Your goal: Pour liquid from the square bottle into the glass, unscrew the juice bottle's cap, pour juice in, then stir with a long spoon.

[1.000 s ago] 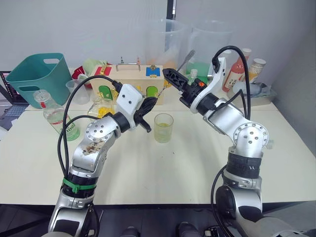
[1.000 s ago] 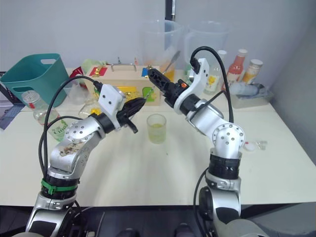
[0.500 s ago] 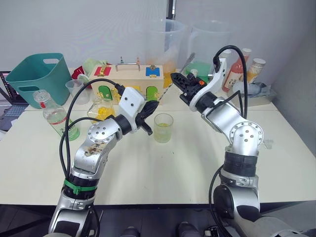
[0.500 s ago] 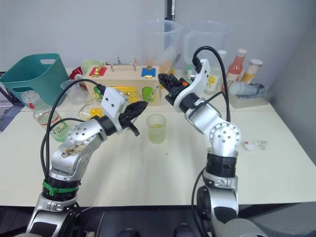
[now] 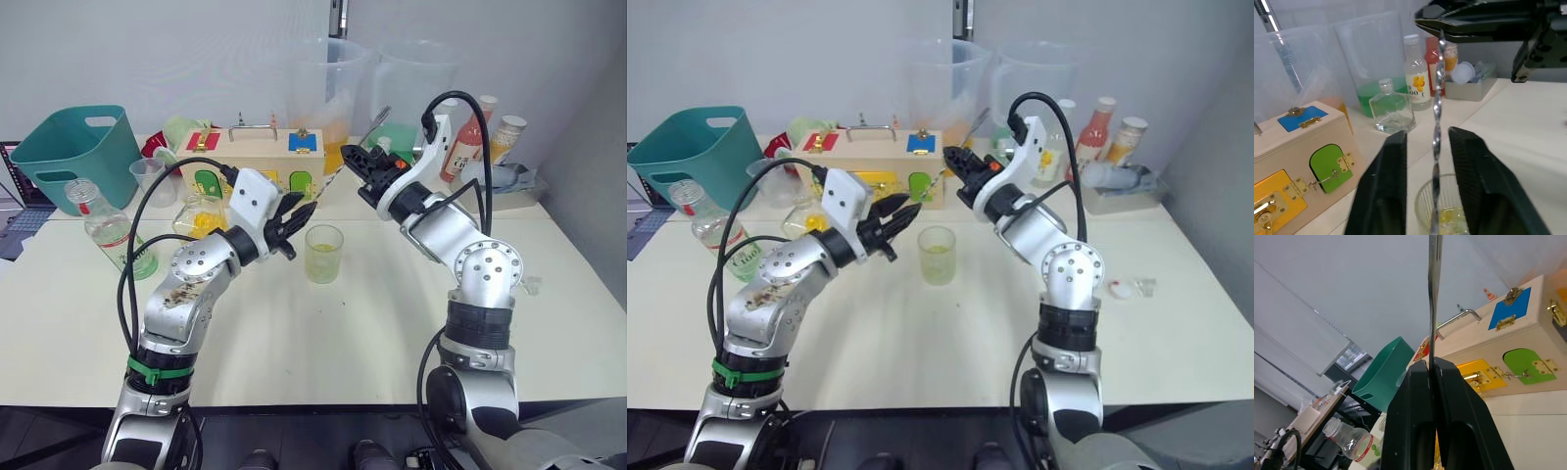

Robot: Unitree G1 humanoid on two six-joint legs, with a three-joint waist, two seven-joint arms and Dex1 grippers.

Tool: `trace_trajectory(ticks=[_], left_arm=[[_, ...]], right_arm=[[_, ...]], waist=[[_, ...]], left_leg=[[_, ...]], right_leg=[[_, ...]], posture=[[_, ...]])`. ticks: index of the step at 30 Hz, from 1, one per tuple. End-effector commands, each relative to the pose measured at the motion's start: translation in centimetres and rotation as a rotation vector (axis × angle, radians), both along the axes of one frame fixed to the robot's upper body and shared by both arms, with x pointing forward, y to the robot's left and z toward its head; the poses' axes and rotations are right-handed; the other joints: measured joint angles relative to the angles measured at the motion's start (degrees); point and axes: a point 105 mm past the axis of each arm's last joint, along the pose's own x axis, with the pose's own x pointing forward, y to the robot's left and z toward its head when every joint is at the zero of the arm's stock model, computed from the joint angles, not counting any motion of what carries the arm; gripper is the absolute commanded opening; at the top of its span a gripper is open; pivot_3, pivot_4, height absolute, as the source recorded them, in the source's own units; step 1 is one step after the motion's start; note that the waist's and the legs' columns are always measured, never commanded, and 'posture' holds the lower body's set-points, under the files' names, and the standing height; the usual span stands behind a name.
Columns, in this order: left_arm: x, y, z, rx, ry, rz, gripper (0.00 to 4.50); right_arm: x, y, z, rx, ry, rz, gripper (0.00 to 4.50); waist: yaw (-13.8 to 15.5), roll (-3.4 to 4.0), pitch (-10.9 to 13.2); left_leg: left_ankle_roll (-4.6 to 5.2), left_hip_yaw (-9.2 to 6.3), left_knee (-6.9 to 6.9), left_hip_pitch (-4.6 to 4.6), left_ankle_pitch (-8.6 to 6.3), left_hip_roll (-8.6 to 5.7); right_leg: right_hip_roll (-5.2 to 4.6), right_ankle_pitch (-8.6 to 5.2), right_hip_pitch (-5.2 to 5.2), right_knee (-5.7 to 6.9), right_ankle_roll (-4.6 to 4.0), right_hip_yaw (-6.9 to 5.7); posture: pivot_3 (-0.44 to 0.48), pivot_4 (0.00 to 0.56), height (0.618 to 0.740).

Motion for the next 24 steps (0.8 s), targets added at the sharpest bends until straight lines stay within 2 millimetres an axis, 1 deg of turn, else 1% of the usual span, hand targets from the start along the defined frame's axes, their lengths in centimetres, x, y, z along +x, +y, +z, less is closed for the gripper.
trace_trajectory(ticks=[1,4,6,8,10,11,12,14,15,16,19,24], left_arm=[[-0.8,2.7,2.5,-0.036,-0.067,-0.001,2.92],[-1.4,5.2,3.2,0.011,-0.068,-0.026,3.94],[-1.8,6.2,3.2,0.041,-0.06,-0.033,4.49],[-2.2,6.8,2.9,0.062,-0.042,-0.046,4.49],[-2.7,7.5,1.9,0.081,-0.005,-0.056,4.49],[-2.9,7.7,1.5,0.086,0.01,-0.059,4.49],[-3.1,8.0,0.9,0.09,0.025,-0.063,4.49],[-3.5,8.3,-0.2,0.115,0.042,-0.063,4.49],[-3.6,8.3,-0.4,0.122,0.044,-0.063,4.49],[-3.7,8.3,-0.6,0.12,0.052,-0.074,4.49],[-4.7,8.1,-2.3,0.096,0.113,-0.115,4.49],[-4.8,8.2,-3.8,0.097,0.151,-0.094,4.49]], right_arm=[[-0.8,-1.8,3.0,0.042,-0.111,-0.019,0.0],[-0.8,-3.2,4.4,-0.006,-0.173,-0.057,0.0],[-0.7,-3.8,5.2,-0.037,-0.207,-0.069,0.0],[-1.0,-3.7,6.2,-0.074,-0.266,-0.047,0.0],[-1.7,-3.2,7.5,-0.146,-0.359,-0.01,0.0],[-1.9,-3.0,7.8,-0.171,-0.387,0.006,0.0],[-1.7,-2.8,7.7,-0.246,-0.411,0.002,0.0],[-1.3,-2.3,7.1,-0.405,-0.455,-0.017,0.0],[-1.2,-2.2,6.8,-0.446,-0.467,-0.021,0.0],[-1.2,-2.1,6.6,-0.461,-0.473,-0.008,0.0],[-1.2,-1.1,5.4,-0.458,-0.455,0.068,0.0],[-0.8,-0.4,3.8,-0.511,-0.449,0.078,0.0]], waist=[[-0.1,0.01,0.0],[-0.2,0.05,0.0],[-0.2,0.07,0.0],[-0.2,0.07,0.0],[-0.3,0.09,0.1],[-0.3,0.09,0.1],[-0.4,0.1,0.1],[-0.6,0.11,0.1],[-0.6,0.11,0.1],[-0.6,0.11,0.1],[-0.7,0.11,0.1],[-0.8,0.11,0.1]], left_leg=[[0.0,0.0,0.0,0.0,0.0,0.0],[0.0,0.01,-0.01,-0.02,0.0,0.01],[0.0,0.01,-0.03,-0.01,0.0,0.0],[0.0,0.01,-0.04,0.02,0.0,0.0],[0.0,0.02,-0.05,0.01,0.0,0.01],[0.0,0.03,-0.06,0.01,0.0,0.0],[0.0,0.03,-0.06,0.01,0.0,0.02],[0.0,0.03,-0.08,0.0,0.0,0.03],[0.0,0.03,-0.08,0.01,0.0,0.04],[0.0,0.03,-0.07,0.01,0.0,0.04],[0.0,0.03,-0.07,-0.01,0.0,0.04],[0.0,0.01,-0.07,-0.02,0.0,0.04]], right_leg=[[0.0,0.0,0.0,0.01,0.0,0.0],[0.01,0.0,-0.04,-0.01,0.0,0.0],[0.01,0.0,-0.04,-0.03,0.0,0.0],[0.0,0.0,0.0,-0.04,0.0,-0.01],[0.0,0.0,0.01,-0.07,0.0,0.0],[0.0,0.0,0.0,-0.06,0.0,0.0],[0.01,-0.01,-0.01,-0.06,0.0,0.0],[0.01,-0.01,-0.02,-0.07,0.0,0.0],[0.01,-0.01,-0.01,-0.08,0.0,-0.01],[0.01,-0.01,-0.01,-0.09,0.0,-0.02],[0.0,-0.01,-0.01,-0.09,0.0,-0.01],[-0.01,0.0,-0.03,-0.06,-0.01,-0.01]], posture=[[0.0,0.15,0.74],[0.0,0.15,0.74],[0.0,0.15,0.74],[0.0,0.15,0.74],[0.0,0.15,0.74],[0.0,0.15,0.74],[0.0,0.15,0.74],[0.0,0.15,0.74],[0.0,0.15,0.74],[0.0,0.15,0.74],[0.0,0.15,0.74],[0.0,0.15,0.74]])
